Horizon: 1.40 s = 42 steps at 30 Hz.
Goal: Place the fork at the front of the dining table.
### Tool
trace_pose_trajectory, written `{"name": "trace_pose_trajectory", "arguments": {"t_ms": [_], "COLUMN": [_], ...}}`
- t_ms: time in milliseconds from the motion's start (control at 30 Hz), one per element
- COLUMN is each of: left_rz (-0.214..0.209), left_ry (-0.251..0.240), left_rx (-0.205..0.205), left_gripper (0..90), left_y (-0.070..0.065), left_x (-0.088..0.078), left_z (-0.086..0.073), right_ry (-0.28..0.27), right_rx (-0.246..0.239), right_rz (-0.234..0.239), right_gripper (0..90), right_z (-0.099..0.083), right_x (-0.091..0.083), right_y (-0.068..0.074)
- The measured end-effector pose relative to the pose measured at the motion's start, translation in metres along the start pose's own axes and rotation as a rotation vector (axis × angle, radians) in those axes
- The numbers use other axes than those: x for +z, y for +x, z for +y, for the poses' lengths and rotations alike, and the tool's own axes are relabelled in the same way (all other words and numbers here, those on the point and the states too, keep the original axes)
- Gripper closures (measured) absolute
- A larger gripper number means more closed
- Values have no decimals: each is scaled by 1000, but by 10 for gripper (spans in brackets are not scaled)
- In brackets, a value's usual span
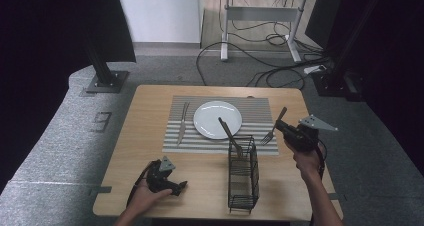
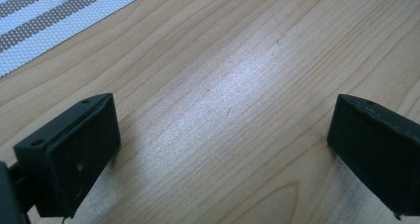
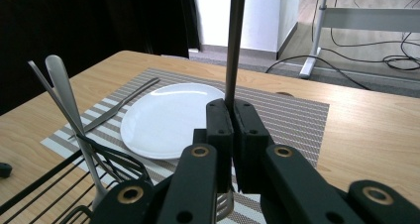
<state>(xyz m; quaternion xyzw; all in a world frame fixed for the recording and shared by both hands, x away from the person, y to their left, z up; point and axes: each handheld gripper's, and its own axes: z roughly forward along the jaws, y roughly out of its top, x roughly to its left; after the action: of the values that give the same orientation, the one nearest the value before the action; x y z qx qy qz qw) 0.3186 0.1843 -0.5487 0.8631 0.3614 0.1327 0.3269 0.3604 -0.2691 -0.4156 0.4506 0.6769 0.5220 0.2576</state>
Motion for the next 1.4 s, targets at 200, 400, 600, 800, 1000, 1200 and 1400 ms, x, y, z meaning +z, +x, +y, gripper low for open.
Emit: {"name": "trace_pose_trajectory", "arguments": {"t_ms": [200, 400, 600, 800, 1000, 1200, 1400], "left_rz": [0, 0, 1, 0, 0, 1, 1], "left_ry": [0, 0, -1, -1, -1, -1, -1], "left_rx": [0, 1, 0, 0, 0, 0, 0], "left_gripper": [0, 0, 0, 0, 0, 0, 0], "left_y": [0, 0, 0, 0, 0, 0, 0], "left_x": [0, 0, 0, 0, 0, 0, 0], "left_z": [0, 0, 0, 0, 0, 0, 0], "right_ry": [18, 36, 60, 81, 97, 99, 102], "right_rx": [-16, -23, -30, -20, -25, -33, -23], "right_rz": [-6, -12, -33, -55, -53, -56, -54], "right_gripper": [866, 866, 866, 865, 865, 862, 859], "right_z": [-2, -8, -20, -31, -38, -43, -43], "right_x": [7, 21, 37, 50, 57, 61, 63], "right_y": [0, -2, -7, -12, -11, -10, -13]}}
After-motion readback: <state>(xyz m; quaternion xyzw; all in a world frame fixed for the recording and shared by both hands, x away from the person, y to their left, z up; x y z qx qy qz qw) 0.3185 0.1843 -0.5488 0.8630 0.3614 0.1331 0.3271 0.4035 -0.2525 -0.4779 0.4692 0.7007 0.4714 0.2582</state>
